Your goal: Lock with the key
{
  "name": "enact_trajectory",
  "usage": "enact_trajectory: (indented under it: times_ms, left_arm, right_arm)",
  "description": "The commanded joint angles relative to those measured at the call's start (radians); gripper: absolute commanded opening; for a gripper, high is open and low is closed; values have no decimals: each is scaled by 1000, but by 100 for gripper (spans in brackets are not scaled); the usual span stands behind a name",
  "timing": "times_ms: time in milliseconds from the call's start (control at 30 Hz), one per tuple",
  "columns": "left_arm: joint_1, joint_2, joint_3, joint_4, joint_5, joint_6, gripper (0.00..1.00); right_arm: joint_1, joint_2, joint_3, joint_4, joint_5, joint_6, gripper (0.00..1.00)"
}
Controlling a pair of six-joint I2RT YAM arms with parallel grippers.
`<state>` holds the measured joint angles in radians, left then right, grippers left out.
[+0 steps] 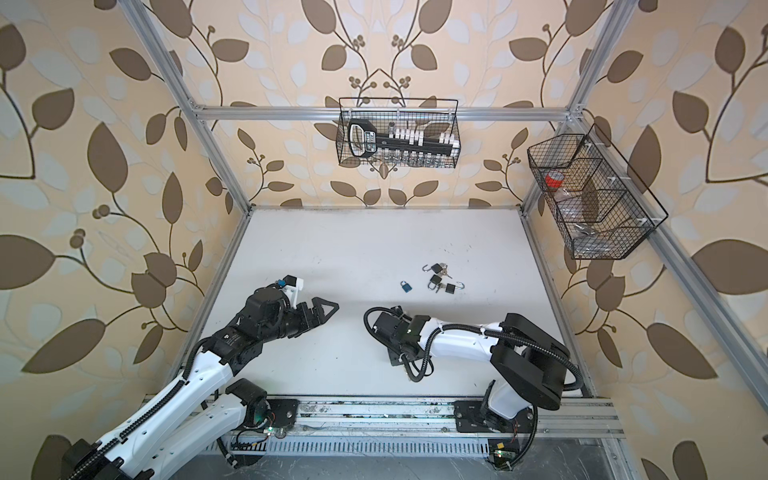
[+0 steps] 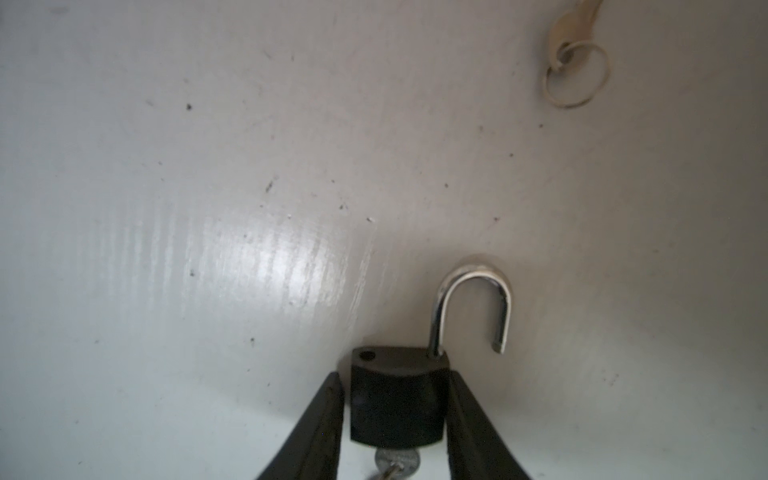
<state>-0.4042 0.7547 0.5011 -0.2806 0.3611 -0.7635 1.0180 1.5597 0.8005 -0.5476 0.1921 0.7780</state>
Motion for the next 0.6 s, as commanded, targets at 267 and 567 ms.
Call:
enact_trajectory:
  times_ms: [267,567]
  left_arm:
    - [8,-2,21,17,6,16,99]
    - [8,-32,37,13,-22,13,99]
  right_arm:
    - [17,34,9,-21,33,26,30]
    - [24,-78,12,-29,74,26,13]
